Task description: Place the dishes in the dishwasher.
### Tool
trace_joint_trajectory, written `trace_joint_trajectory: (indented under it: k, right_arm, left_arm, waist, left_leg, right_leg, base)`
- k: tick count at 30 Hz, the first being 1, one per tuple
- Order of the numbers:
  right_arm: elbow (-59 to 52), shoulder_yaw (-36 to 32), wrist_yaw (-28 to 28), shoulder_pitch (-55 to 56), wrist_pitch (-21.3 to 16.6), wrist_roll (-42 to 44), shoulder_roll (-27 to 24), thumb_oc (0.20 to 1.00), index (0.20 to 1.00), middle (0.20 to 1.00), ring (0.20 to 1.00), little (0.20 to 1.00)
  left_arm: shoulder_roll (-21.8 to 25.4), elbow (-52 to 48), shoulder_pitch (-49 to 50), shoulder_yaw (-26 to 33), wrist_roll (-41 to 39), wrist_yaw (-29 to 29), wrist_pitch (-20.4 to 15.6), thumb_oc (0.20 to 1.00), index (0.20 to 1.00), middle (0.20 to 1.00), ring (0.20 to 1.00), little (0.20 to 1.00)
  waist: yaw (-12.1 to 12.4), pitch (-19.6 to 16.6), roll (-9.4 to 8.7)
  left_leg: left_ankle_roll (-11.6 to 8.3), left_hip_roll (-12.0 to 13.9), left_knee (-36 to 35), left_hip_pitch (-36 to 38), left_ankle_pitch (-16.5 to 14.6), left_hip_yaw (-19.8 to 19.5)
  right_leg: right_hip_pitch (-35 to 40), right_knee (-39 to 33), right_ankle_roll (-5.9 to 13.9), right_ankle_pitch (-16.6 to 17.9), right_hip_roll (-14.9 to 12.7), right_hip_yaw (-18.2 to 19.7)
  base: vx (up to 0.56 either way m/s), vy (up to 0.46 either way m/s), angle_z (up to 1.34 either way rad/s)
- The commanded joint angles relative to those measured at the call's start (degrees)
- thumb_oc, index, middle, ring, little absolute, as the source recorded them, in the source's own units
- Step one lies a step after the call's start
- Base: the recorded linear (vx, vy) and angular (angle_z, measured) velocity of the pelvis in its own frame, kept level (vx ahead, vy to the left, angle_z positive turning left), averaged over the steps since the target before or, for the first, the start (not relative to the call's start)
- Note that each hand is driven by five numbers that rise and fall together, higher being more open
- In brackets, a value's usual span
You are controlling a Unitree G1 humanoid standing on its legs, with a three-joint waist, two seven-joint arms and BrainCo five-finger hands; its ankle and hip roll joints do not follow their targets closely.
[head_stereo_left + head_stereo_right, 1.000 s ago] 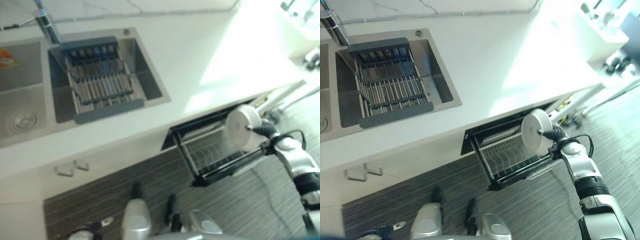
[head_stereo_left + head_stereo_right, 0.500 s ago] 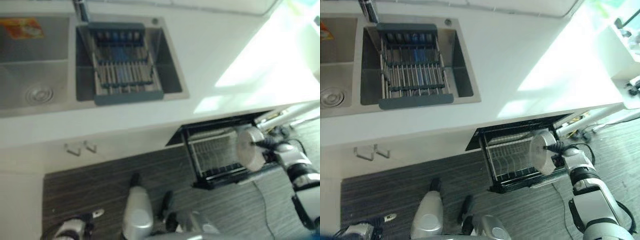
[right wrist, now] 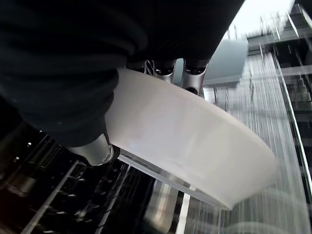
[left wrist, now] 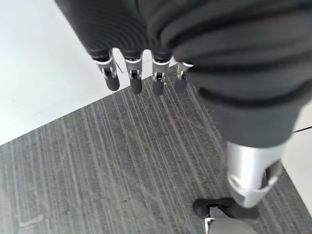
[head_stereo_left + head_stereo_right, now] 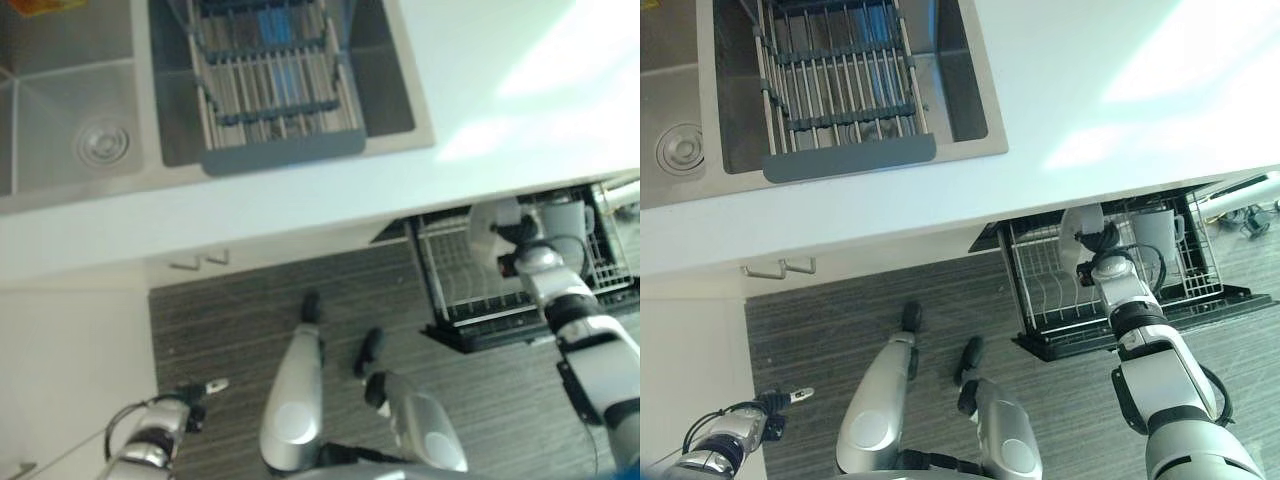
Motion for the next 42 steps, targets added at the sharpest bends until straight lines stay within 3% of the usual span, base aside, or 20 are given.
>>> trace_joint_trajectory:
  k: [1,5,12,19,20,29,32,39,40,41,42]
  right_arm:
    - [-3.9,2.1,-10.8,-3.6,1.6,-14.1,-8.2,0.200,0.200,0.200,0.200,0.200]
    - [-2.6,5.8,-22.5,-3.9,11.5,-17.8,-9.3,0.200,0.200,0.200,0.200,0.200]
    - [1.2,9.4,-26.0,-5.6,18.2,-19.4,-9.6,0.200,0.200,0.200,0.200,0.200]
    - [2.4,11.8,-28.7,-8.5,15.0,-16.4,-8.4,0.200,0.200,0.200,0.200,0.200]
    - [2.5,12.3,-28.6,-8.7,14.7,-16.0,-8.4,0.200,0.200,0.200,0.200,0.200]
    - [6.7,16.3,-30.0,-14.8,10.8,-16.2,-4.6,0.200,0.200,0.200,0.200,0.200]
    - [7.3,16.3,-30.1,-16.3,11.1,-15.9,-3.1,0.200,0.200,0.200,0.200,0.200]
    - [6.0,16.9,-29.6,-16.9,11.5,-13.9,-2.0,0.200,0.200,0.200,0.200,0.200]
    - [5.8,16.8,-29.4,-16.9,11.7,-13.4,-1.7,0.310,0.310,0.310,0.310,0.310]
    - [5.6,16.7,-29.3,-16.6,11.6,-13.3,-1.5,0.558,0.558,0.558,0.558,0.558]
    - [5.4,16.4,-29.4,-16.2,11.2,-12.3,-1.2,1.000,1.000,1.000,1.000,1.000]
  left_arm:
    - [-0.1,0.7,3.5,-2.8,-1.3,0.3,-0.3,1.000,1.000,1.000,1.000,1.000]
    - [-0.6,1.2,2.0,-3.8,-2.1,1.2,-0.7,1.000,1.000,1.000,1.000,1.000]
    - [-1.4,1.6,-0.4,-5.1,-3.4,2.0,-1.1,1.000,1.000,1.000,1.000,1.000]
    - [-3.2,0.9,-1.6,-7.0,-4.4,3.4,-1.7,1.000,1.000,1.000,1.000,1.000]
    - [-3.3,0.9,-1.5,-7.2,-4.4,3.4,-1.6,1.000,1.000,1.000,1.000,1.000]
    - [-5.4,0.4,-1.6,-10.2,-6.6,3.4,-4.2,1.000,1.000,1.000,1.000,1.000]
    - [-6.2,-0.6,-1.8,-11.3,-7.4,3.5,-4.9,1.000,1.000,1.000,1.000,1.000]
    - [-6.5,-2.3,-1.4,-12.1,-8.9,3.9,-5.2,1.000,1.000,1.000,1.000,1.000]
    - [-6.6,-2.6,-1.4,-12.3,-9.3,4.1,-5.3,1.000,1.000,1.000,1.000,1.000]
    - [-6.7,-2.9,-1.3,-12.5,-9.4,4.2,-5.1,1.000,1.000,1.000,1.000,1.000]
    - [-6.8,-3.0,-1.1,-12.5,-9.4,4.2,-5.3,1.000,1.000,1.000,1.000,1.000]
  waist:
    - [0.2,-3.1,1.64]
    - [0.1,-2.4,1.62]
    - [-0.3,-1.6,2.33]
    - [-0.7,-1.5,3.81]
    - [-0.7,-1.5,3.82]
    - [-0.4,-1.5,7.88]
    - [-0.2,-1.5,8.96]
    - [-0.1,-1.5,9.61]
    - [-0.1,-1.5,9.69]
    - [-0.2,-1.5,9.77]
    - [-0.2,-1.5,9.86]
  left_leg:
    - [-0.85,0.8,1.3,1.9,-4.1,-3.3]
    - [-0.52,0.5,1.9,-0.1,-4.2,-3.5]
    - [-0.35,0.4,2.1,-2.7,-4.0,-3.2]
    - [0.00,-0.3,1.7,-6.3,-3.3,-2.4]
    - [-0.24,-0.4,2.0,-5.6,-4.9,-2.4]
    - [0.10,-2.1,3.7,-11.4,-4.5,-1.9]
    - [0.24,-2.6,4.0,-13.5,-4.3,-1.7]
    - [0.54,-3.3,3.7,-15.1,-4.0,-1.7]
    - [0.58,-3.4,3.8,-15.5,-3.9,-1.8]
    - [0.60,-3.4,3.8,-15.6,-4.0,-1.8]
    - [0.63,-3.5,3.8,-15.8,-3.9,-1.8]
  right_leg:
    - [-2.3,7.1,4.44,-2.4,-3.9,1.6]
    - [-4.7,8.7,4.45,-2.8,-3.6,1.6]
    - [-8.1,10.2,4.35,-3.0,-3.8,1.8]
    - [-12.9,12.0,4.46,-3.1,-4.7,1.9]
    - [-12.5,12.7,4.91,-4.5,-4.8,2.4]
    - [-20.1,17.8,4.69,-5.5,-7.4,2.9]
    - [-22.6,19.0,4.77,-5.5,-8.1,2.9]
    - [-25.0,19.9,4.83,-5.6,-8.4,3.4]
    - [-25.4,20.2,4.82,-5.7,-8.5,3.4]
    - [-25.7,20.5,4.78,-5.8,-8.5,3.5]
    - [-25.9,20.6,4.75,-5.8,-8.4,3.6]
  base:
    - [-0.08,0.004,0.03]
    - [-0.09,-0.014,0.02]
    - [-0.07,0.004,0.01]
    - [-0.06,0.025,0.02]
    - [0.01,0.029,0.04]
    - [-0.05,0.074,0.02]
    - [-0.06,0.085,0.06]
    - [-0.03,0.056,0.00]
    - [-0.01,0.041,0.00]
    - [0.00,0.045,-0.01]
    - [0.00,0.042,-0.01]
